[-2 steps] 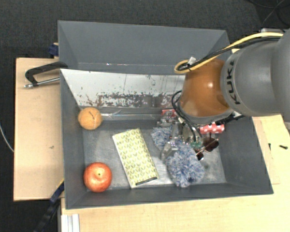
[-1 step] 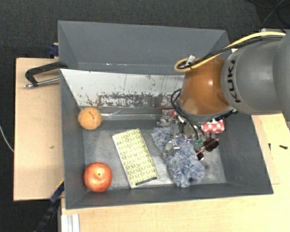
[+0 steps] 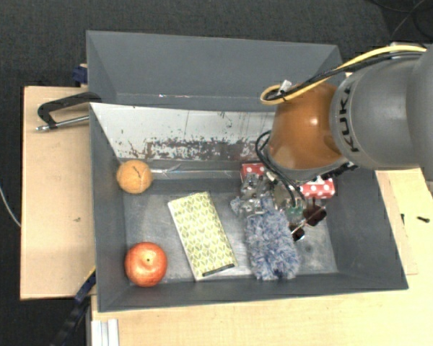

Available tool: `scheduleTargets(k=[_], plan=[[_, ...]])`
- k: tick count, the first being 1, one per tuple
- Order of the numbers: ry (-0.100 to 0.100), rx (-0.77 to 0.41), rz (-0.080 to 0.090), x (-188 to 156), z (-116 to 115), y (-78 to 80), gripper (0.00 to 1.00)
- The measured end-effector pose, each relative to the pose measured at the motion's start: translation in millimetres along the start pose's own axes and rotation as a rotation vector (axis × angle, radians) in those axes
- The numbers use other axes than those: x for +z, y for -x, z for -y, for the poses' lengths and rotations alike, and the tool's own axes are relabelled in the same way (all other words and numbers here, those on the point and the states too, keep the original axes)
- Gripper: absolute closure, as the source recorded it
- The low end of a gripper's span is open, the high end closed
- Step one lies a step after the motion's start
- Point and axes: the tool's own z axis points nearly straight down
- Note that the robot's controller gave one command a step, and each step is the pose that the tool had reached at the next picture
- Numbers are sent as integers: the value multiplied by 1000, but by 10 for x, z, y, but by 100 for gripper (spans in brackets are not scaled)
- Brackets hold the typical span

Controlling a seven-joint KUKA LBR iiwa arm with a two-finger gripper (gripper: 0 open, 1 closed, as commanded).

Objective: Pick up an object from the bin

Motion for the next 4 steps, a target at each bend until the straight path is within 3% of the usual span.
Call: scheduleTargets(k=[2,4], plan=[[0,18,-1,-23,-1,-12,100],[0,14,-2,-280,-7,-14,100]])
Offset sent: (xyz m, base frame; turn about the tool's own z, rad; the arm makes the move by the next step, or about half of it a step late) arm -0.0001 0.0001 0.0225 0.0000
